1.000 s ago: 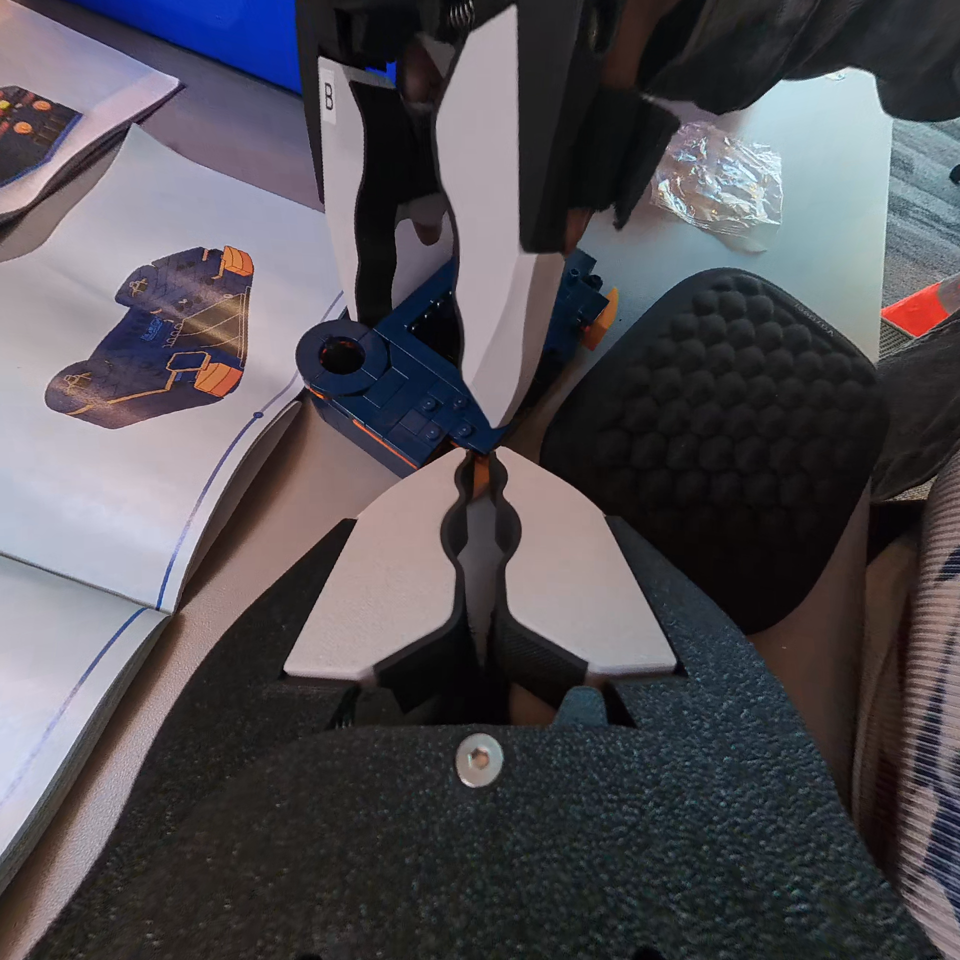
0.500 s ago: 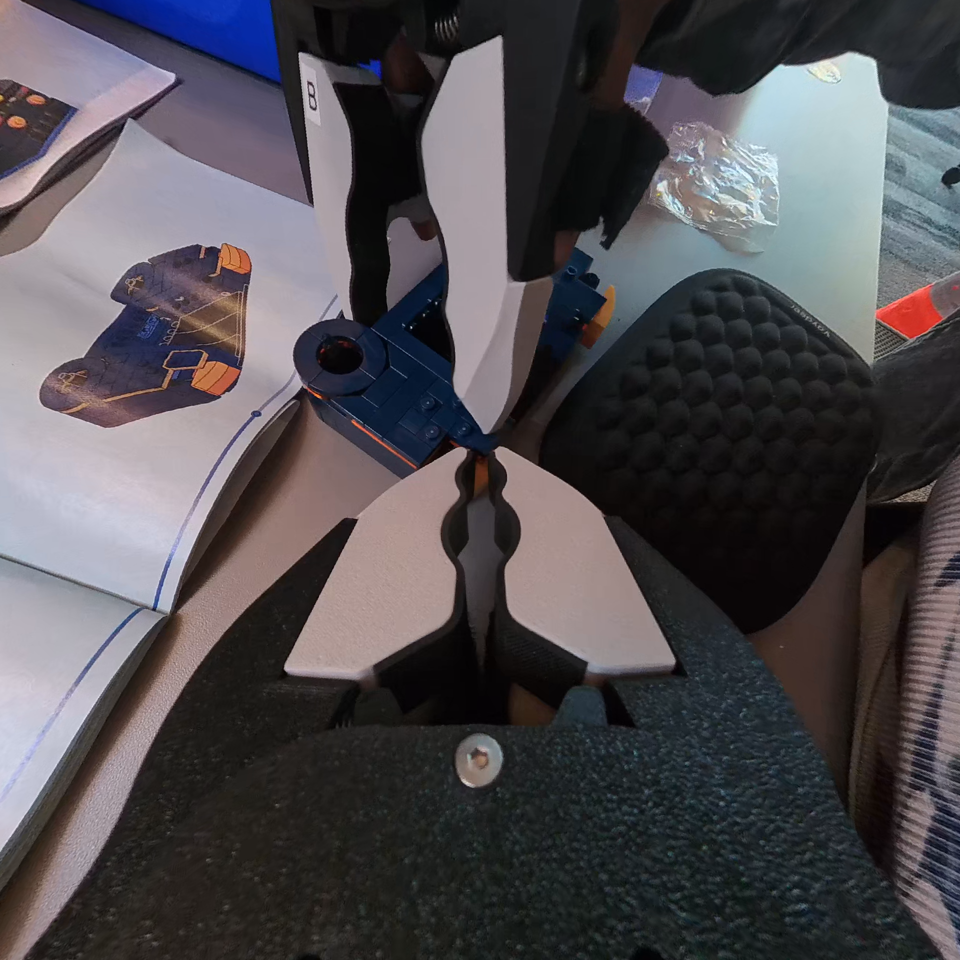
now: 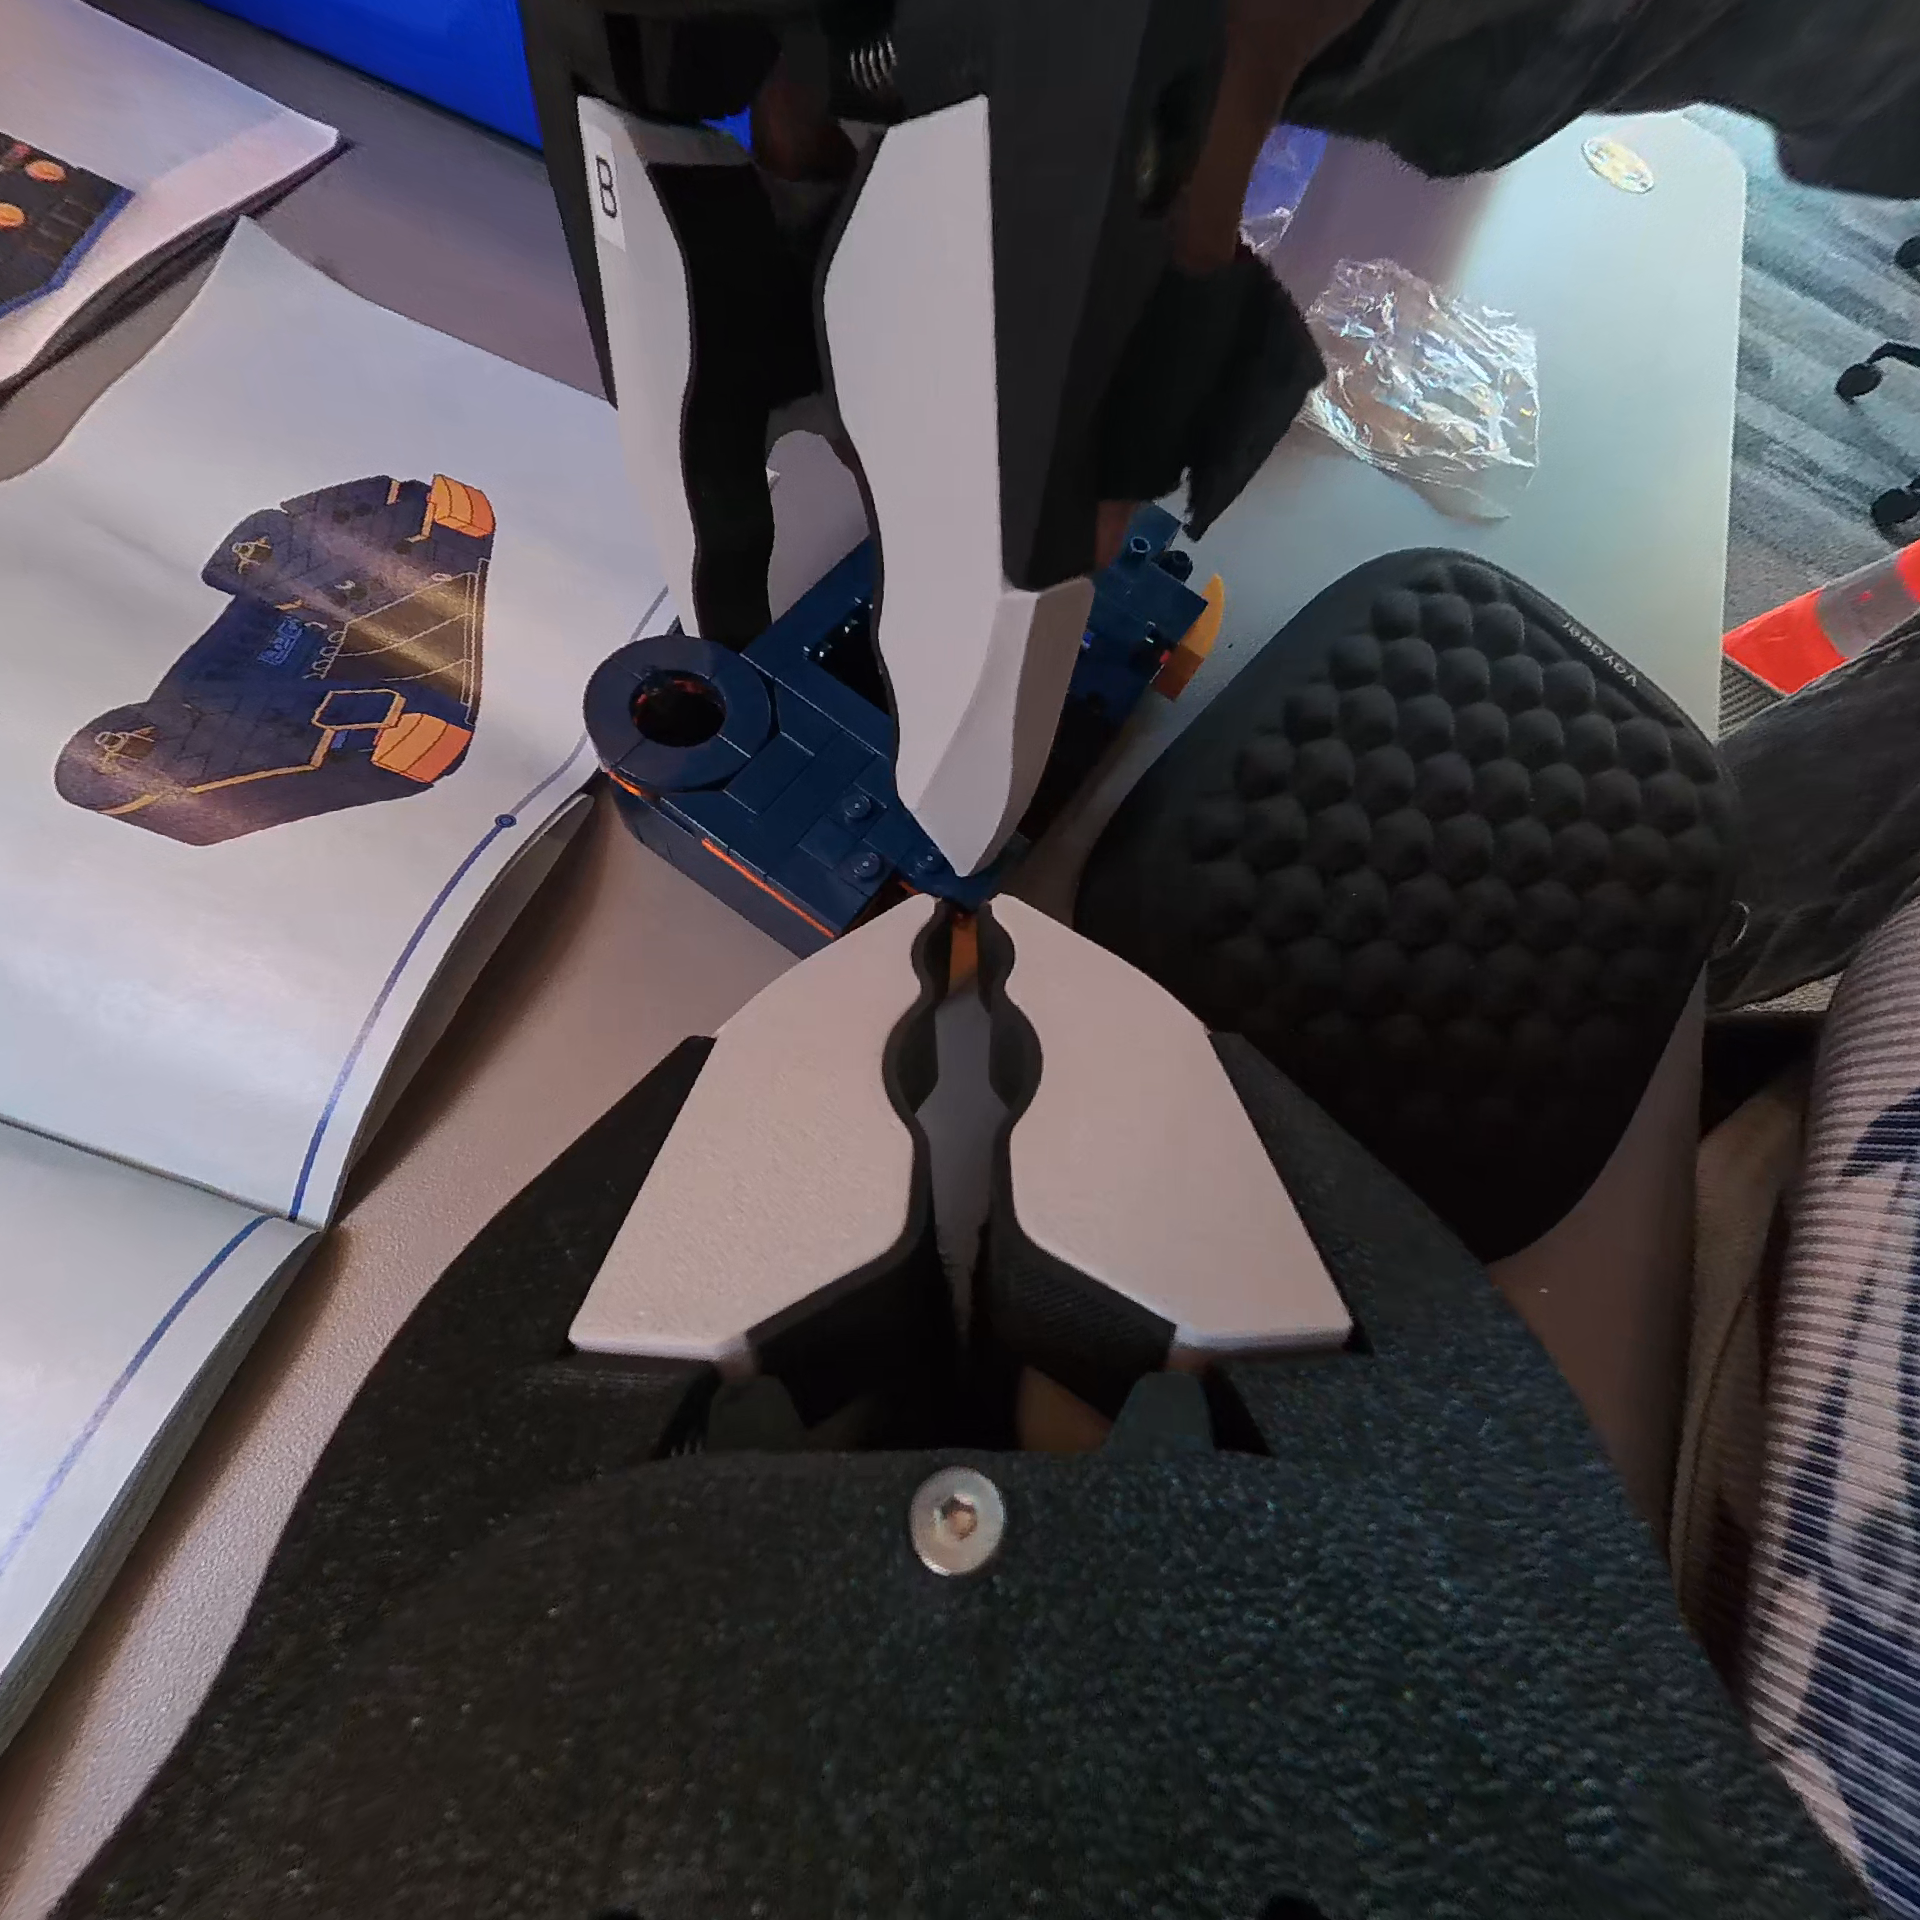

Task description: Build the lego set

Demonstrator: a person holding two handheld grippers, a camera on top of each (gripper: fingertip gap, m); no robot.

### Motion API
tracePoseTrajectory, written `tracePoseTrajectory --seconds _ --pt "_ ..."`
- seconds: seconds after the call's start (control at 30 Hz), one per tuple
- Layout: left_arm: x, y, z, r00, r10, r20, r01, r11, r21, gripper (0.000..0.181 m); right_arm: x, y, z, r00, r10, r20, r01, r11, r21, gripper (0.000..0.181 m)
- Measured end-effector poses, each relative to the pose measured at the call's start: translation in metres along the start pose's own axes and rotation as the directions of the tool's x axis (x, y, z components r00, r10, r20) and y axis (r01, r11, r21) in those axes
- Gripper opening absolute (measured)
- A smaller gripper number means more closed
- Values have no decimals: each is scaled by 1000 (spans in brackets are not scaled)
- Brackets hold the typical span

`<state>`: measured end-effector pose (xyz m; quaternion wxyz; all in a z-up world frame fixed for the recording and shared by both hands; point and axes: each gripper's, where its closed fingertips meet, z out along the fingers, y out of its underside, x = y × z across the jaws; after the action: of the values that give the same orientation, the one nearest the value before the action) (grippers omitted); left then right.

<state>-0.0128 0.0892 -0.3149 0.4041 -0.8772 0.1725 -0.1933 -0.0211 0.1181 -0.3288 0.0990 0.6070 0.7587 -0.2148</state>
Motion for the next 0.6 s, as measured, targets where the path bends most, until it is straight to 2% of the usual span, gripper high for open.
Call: tracePoseTrajectory --seconds 0.37,0.47,0.6 --pt "0 0 0 1000 -8 -11 8 1000 1 4 -1 1 0 1000 21 -18 -22 999 -23 65" --pt "2 0 -1 999 -27 -41 27 1000 3 4 -1 0 1 1000 11 -21 -11 1000 1 65" --pt "2 0 -1 1000 -2 -22 2 1000 -3 5 -1 0 0 1000 5 -30 -4 999 37 65"
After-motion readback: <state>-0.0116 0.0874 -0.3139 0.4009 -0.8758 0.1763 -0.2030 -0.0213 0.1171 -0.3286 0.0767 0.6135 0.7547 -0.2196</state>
